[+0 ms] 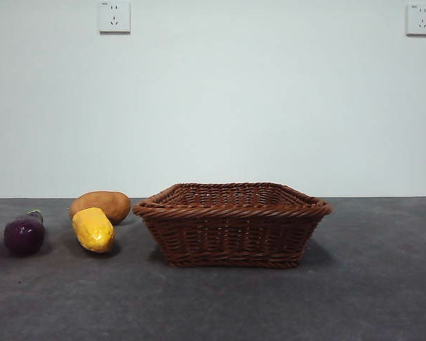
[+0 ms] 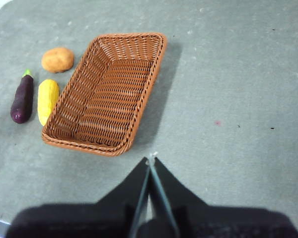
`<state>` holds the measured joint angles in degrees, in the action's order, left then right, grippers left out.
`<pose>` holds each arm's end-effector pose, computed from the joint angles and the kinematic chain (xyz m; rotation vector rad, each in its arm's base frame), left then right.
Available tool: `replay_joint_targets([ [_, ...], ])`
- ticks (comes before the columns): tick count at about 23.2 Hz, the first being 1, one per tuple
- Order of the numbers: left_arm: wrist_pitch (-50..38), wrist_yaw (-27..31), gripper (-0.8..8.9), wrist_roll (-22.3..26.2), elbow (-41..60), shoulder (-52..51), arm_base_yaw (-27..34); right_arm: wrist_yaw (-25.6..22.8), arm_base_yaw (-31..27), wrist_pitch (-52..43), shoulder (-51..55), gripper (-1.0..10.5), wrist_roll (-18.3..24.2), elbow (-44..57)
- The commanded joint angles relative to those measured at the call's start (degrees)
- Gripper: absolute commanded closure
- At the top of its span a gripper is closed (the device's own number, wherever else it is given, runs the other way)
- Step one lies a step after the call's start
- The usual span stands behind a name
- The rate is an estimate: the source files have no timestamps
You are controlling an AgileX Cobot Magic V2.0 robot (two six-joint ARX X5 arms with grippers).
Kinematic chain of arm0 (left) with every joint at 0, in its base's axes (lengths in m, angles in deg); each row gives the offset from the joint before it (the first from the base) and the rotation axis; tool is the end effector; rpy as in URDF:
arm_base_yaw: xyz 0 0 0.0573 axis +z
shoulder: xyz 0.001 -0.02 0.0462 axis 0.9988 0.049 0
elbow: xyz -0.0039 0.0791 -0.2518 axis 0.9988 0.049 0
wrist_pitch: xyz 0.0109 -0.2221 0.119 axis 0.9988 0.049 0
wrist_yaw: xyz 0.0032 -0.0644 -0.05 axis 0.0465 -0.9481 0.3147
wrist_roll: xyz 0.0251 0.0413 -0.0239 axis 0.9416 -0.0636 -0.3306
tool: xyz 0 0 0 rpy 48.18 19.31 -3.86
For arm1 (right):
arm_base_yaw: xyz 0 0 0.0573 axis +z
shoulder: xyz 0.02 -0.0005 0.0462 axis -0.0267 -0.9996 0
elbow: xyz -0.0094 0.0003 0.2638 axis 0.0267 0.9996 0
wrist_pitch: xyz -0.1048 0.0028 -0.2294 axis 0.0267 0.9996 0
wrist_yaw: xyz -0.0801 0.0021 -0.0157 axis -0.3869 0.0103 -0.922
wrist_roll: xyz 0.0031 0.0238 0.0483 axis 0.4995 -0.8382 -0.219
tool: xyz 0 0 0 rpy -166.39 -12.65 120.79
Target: Help me put the vegetables on the table into the basket
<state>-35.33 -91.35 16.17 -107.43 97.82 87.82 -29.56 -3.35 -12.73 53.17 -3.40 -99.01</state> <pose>0.0653 -0.0100 0.3281 -0.1956 0.4795 -0.3368 0.0779 0.0061 0.3505 0.1421 0.6337 0.3662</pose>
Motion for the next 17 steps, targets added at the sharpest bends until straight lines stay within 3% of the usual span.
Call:
replay_joint_targets([
  [1,-0.11,-1.22,8.2,0.87,-0.11,0.17,-0.37,0.26,0.07,-0.04,0.11,9.6,1.03,-0.46],
  [6,-0.17,-3.19,8.03,1.95,-0.2,0.52,-0.57,0.63,0.07,0.07,0.11,9.4,1.03,-0.46],
  [7,-0.17,-3.43,7.38,1.95,-0.35,0.66,-0.57,0.9,0.07,0.04,0.11,9.4,1.03,-0.46],
  [10,-0.2,-3.87,2.72,1.95,-1.31,1.44,-0.57,1.77,0.07,-0.13,0.07,6.9,1.01,-0.46],
  [13,-0.15,-4.24,2.47,1.92,-1.92,2.36,-0.57,1.77,0.07,-0.13,-0.17,4.1,0.96,-0.46],
  [17,1.66,-5.01,2.47,1.95,-1.92,4.04,-0.57,1.77,0.07,0.5,-0.83,3.7,0.96,-0.46],
])
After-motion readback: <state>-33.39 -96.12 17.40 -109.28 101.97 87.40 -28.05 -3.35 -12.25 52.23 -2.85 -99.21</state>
